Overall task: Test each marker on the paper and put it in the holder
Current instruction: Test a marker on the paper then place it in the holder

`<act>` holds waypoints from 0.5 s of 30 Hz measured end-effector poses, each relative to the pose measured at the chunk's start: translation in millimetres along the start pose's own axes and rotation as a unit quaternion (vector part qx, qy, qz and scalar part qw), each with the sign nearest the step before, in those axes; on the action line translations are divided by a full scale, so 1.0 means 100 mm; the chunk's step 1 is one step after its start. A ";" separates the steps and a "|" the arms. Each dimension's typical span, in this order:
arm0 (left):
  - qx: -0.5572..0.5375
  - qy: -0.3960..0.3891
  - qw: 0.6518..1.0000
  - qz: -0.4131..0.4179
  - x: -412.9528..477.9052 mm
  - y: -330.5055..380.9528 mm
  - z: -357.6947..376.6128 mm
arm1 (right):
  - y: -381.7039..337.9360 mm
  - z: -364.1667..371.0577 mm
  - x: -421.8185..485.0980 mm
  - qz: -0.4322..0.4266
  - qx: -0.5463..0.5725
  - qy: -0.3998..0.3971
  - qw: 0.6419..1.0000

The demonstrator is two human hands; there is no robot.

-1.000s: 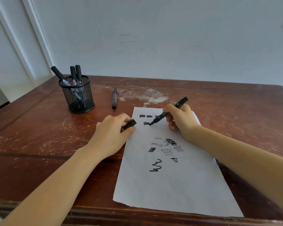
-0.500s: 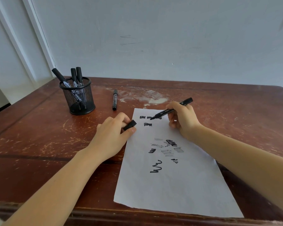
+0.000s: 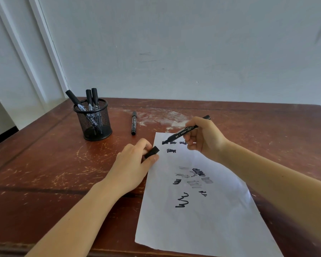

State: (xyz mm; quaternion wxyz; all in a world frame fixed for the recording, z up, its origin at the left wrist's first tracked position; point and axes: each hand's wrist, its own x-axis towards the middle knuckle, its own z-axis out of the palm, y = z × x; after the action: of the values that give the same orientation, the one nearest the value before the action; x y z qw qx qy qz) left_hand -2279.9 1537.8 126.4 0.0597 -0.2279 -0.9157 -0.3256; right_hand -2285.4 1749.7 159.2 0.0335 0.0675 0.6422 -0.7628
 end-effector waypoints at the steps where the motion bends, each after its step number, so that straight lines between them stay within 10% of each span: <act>1: -0.001 -0.001 1.000 0.002 0.00 0.00 0.00 | 0.01 0.01 0.00 0.001 -0.008 -0.004 1.000; 15: -0.003 0.003 1.000 0.016 0.00 0.01 0.02 | 0.05 0.07 0.00 0.009 -0.058 -0.049 0.997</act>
State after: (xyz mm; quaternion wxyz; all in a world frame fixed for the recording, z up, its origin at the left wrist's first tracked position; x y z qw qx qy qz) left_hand -2279.7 1539.5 125.7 0.0670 -0.2418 -0.9106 -0.3284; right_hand -2284.8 1741.8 155.1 0.0752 0.0340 0.6827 -0.7260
